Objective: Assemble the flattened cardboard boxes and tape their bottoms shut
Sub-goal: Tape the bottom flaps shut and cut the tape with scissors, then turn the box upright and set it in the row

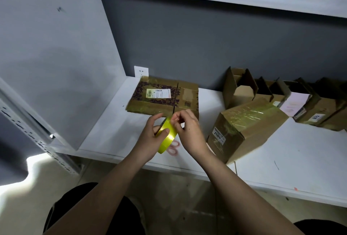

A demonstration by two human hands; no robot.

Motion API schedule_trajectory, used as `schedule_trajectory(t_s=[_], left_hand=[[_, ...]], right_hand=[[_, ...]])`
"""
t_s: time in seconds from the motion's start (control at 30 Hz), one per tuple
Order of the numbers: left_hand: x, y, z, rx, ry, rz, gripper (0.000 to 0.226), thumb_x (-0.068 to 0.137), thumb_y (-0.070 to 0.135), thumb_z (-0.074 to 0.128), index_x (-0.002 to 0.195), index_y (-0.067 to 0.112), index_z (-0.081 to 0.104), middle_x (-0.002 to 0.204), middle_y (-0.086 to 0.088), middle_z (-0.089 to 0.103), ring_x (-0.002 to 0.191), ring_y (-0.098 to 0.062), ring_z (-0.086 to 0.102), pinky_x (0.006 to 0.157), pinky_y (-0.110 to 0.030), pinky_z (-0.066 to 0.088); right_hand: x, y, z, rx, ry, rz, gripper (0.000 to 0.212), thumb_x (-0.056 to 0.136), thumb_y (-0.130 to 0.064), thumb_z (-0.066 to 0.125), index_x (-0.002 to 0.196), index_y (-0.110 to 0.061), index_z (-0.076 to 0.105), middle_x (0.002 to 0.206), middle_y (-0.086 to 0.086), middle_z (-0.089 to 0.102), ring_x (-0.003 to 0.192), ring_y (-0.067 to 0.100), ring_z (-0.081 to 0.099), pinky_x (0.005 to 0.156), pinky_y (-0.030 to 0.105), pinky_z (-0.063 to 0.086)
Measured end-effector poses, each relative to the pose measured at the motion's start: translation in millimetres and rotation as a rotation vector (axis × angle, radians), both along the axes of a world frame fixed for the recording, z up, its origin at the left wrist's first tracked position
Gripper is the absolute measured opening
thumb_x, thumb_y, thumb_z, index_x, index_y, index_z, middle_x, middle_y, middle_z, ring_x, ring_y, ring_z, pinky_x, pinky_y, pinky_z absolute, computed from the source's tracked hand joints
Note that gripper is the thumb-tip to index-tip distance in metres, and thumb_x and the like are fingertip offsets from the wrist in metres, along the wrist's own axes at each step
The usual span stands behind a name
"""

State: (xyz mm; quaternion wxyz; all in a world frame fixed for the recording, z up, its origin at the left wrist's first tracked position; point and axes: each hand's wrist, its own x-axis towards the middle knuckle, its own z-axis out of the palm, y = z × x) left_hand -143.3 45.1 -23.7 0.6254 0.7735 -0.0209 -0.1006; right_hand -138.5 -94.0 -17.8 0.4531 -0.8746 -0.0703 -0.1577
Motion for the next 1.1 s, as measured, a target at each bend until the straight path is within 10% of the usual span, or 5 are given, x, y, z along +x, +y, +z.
schedule_trajectory(t_s=[0.23,0.5,0.87,1.1], left_hand=[[-1,5,2,-0.037,-0.021,0.016,0.043,0.094,0.02,0.056,0.125,0.043,0.037,0.116,-0.009,0.062,0.101,-0.017,0.06,0.067,-0.022,0.044],[2,23,-2,-0.041,-0.044,0.058,0.048,0.092,0.016,0.06,0.126,0.042,0.038,0.114,-0.009,0.066,0.102,-0.021,0.061,0.078,-0.034,0.051],[40,54,-76,1.229,-0.264,0.023,0.047,0.091,0.027,0.056,0.134,0.015,0.041,0.119,-0.01,0.061,0.108,-0.029,0.059,0.092,-0.036,0.044],[57,59,-111,1.257,-0.214,0.113,0.052,0.085,0.016,0.064,0.134,0.005,0.047,0.105,-0.018,0.068,0.099,-0.035,0.065,0.088,-0.043,0.05]], right_hand=[[6,-1,-3,0.17,0.028,0.05,0.014,0.089,-0.006,0.063,0.09,-0.02,0.063,0.105,-0.014,0.048,0.096,0.0,0.052,0.078,0.01,0.041],[15,1,-25,0.499,0.158,-0.152,0.017,0.099,-0.008,0.047,0.108,-0.02,0.055,0.1,-0.003,0.062,0.096,0.013,0.06,0.081,0.021,0.048],[19,17,-52,0.308,0.455,-0.037,0.021,0.1,-0.008,0.044,0.112,-0.004,0.06,0.107,0.003,0.058,0.099,0.016,0.055,0.056,0.001,0.04],[13,-5,-57,0.236,0.458,0.015,0.017,0.098,-0.007,0.048,0.107,-0.007,0.063,0.102,-0.004,0.059,0.094,0.009,0.059,0.07,0.002,0.043]])
